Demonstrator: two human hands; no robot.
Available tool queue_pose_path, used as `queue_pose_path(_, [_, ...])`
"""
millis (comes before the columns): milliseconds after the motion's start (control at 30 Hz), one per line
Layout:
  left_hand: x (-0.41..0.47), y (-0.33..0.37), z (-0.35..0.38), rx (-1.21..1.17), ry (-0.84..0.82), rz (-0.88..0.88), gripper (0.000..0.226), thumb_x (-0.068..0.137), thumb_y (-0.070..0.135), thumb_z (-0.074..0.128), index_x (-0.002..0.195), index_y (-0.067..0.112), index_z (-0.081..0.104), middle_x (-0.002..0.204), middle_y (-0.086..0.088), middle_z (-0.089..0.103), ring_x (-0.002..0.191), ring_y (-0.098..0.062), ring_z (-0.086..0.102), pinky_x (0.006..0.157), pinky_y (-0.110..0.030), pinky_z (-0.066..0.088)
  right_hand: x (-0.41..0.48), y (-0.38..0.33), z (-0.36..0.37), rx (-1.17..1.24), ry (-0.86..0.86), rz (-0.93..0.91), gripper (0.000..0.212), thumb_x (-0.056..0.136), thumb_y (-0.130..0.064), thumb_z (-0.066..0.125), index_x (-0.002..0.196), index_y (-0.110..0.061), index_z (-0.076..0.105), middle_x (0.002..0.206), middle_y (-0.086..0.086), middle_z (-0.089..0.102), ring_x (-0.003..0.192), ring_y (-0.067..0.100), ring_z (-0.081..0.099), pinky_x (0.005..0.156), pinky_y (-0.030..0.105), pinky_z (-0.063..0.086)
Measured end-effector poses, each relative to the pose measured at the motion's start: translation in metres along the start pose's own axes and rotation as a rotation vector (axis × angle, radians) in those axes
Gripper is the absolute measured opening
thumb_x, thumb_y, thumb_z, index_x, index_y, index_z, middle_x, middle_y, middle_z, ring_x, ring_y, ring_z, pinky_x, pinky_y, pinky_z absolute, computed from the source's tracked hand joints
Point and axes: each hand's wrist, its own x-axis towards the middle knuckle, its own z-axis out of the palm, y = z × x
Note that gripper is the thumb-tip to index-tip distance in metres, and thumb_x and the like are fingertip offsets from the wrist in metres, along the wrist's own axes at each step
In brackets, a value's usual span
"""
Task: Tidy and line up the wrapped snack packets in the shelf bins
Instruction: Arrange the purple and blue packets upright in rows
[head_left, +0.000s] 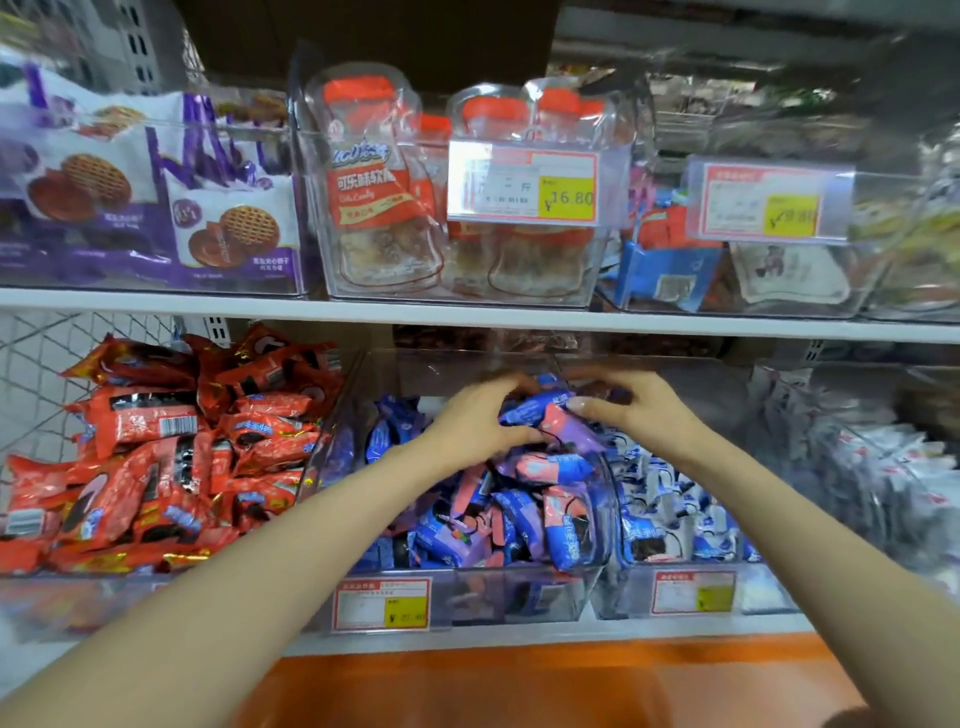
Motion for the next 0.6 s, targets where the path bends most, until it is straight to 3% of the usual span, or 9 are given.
queue_pose_path(133, [-0.006, -0.007, -0.004, 0.061, -0.040, 0.052, 0.057, 0.080, 0.026, 0.073, 0.132, 0.018, 0.051, 0.133, -0.006, 0.048, 0.121, -0.020, 0.045, 0.093, -0.022, 0.032, -0.004, 0.006, 0.001, -0.126, -0.053, 0.022, 0.013, 0.082, -0.025, 0.070, 0.076, -0.036, 0.066, 0.077, -0.025, 0.066, 0.073, -0.007, 0.059, 0.074, 0.017, 0.043])
queue_pose_path(200, [-0.010, -0.009, -0.009, 0.017, -0.031, -0.006, 0.054, 0.082, 0.021, 0.071, 0.131, 0.014, 0.049, 0.130, -0.004, 0.053, 0.114, -0.018, 0.051, 0.089, -0.017, 0.035, -0.007, 0.008, 0.000, -0.098, -0.043, 0.043, 0.002, 0.081, -0.033, 0.069, 0.080, -0.035, 0.068, 0.078, -0.024, 0.067, 0.073, -0.009, 0.058, 0.072, 0.016, 0.042])
queue_pose_path(333, [-0.013, -0.012, -0.012, -0.138, -0.044, -0.063, 0.028, 0.086, 0.005, 0.064, 0.113, 0.011, 0.060, 0.116, -0.004, 0.063, 0.102, -0.011, 0.059, 0.095, -0.025, 0.046, -0.008, 0.005, -0.001, -0.222, -0.111, -0.028, 0.044, 0.075, -0.041, 0.073, 0.117, -0.031, 0.062, 0.113, -0.019, 0.061, 0.090, -0.016, 0.052, 0.080, 0.008, 0.037])
queue_pose_path(467, [-0.016, -0.013, -0.008, -0.115, -0.197, -0.067, 0.038, 0.090, 0.011, 0.060, 0.126, 0.018, 0.054, 0.131, 0.001, 0.054, 0.122, -0.012, 0.050, 0.103, -0.030, 0.040, -0.003, 0.005, 0.002, -0.401, -0.084, -0.081, 0.044, 0.074, -0.039, 0.075, 0.114, -0.024, 0.066, 0.115, -0.010, 0.063, 0.096, 0.000, 0.053, 0.077, 0.014, 0.036])
queue_pose_path(600, [-0.015, -0.010, -0.021, -0.014, -0.116, -0.044, 0.037, 0.091, 0.016, 0.059, 0.128, 0.017, 0.054, 0.132, 0.001, 0.055, 0.120, -0.014, 0.051, 0.098, -0.023, 0.038, 0.000, 0.012, 0.005, -0.469, -0.060, -0.056, 0.046, 0.078, -0.043, 0.071, 0.119, -0.025, 0.063, 0.120, -0.007, 0.063, 0.105, 0.008, 0.055, 0.086, 0.026, 0.043])
